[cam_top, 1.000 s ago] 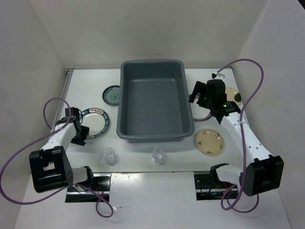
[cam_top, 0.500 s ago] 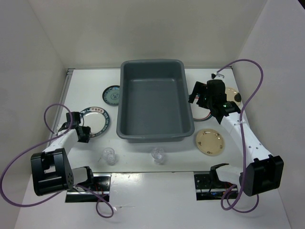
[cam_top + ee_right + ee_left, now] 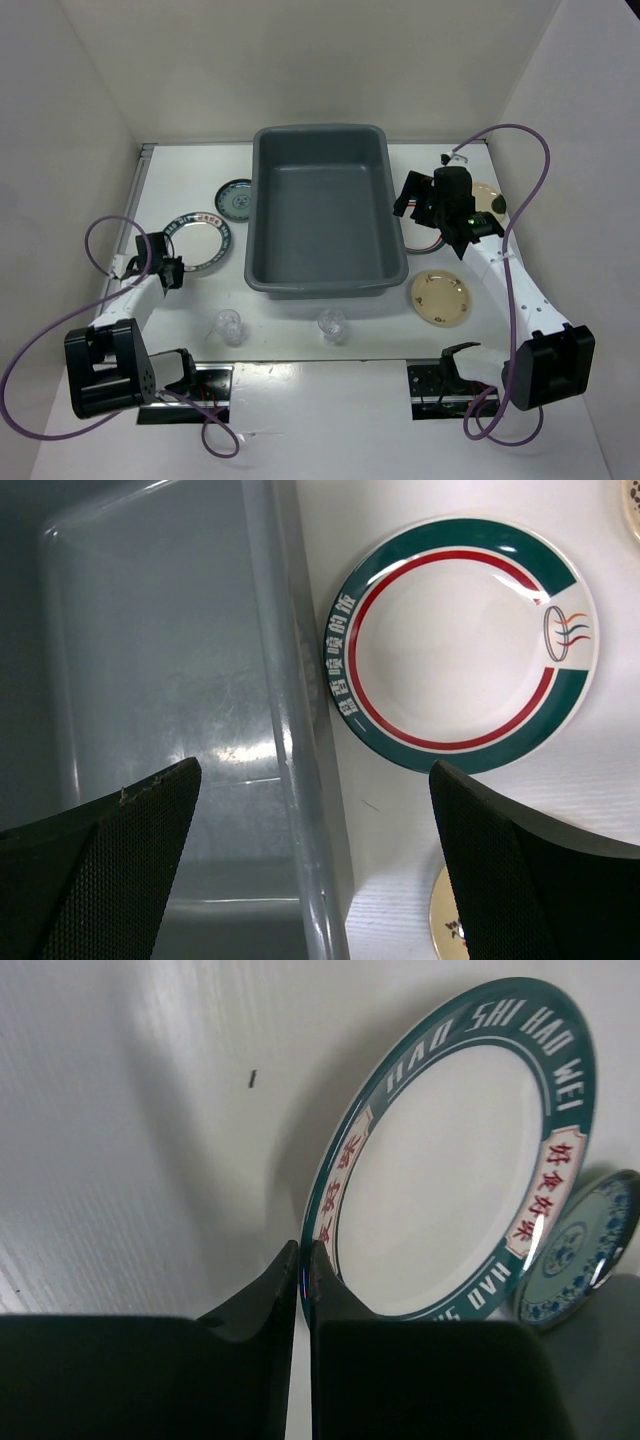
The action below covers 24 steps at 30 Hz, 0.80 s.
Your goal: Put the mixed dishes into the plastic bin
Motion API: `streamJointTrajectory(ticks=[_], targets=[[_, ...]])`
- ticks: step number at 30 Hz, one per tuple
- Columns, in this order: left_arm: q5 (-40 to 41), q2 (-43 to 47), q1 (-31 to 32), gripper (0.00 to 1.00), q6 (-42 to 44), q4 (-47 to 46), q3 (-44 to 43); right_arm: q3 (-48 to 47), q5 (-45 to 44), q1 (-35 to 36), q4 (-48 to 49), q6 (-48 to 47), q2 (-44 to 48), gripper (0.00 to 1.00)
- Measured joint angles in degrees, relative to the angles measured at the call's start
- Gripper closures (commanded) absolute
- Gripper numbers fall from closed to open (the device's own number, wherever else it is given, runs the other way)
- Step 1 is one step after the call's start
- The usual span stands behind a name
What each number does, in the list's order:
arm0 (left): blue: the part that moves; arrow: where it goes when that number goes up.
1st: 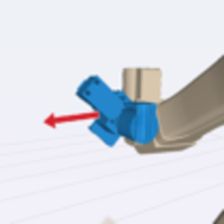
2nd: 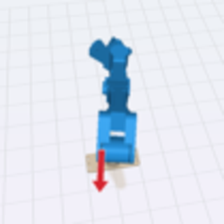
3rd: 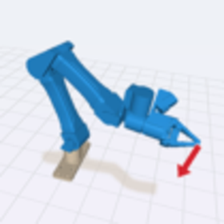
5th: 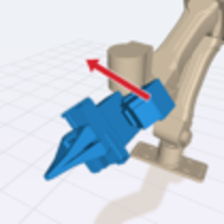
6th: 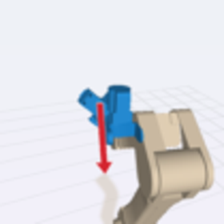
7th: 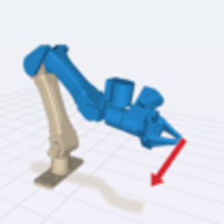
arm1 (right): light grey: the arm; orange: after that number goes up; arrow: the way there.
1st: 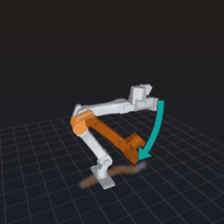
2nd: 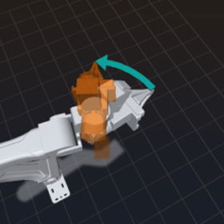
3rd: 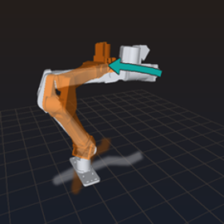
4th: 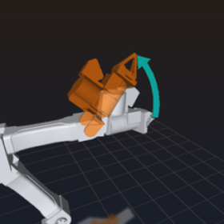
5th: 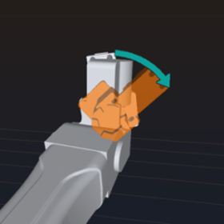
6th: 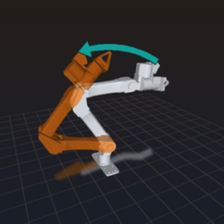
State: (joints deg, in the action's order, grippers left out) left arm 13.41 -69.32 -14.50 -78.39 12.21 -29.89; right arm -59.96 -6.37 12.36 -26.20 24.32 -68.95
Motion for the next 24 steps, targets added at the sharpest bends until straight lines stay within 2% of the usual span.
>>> streamJointTrajectory(ticks=[24], targets=[[4.9,4.2,0.0,1.00,0.6,-1.4,-5.9,0.0,2.6,0.0,0.1,0.0,0.0,0.00]])
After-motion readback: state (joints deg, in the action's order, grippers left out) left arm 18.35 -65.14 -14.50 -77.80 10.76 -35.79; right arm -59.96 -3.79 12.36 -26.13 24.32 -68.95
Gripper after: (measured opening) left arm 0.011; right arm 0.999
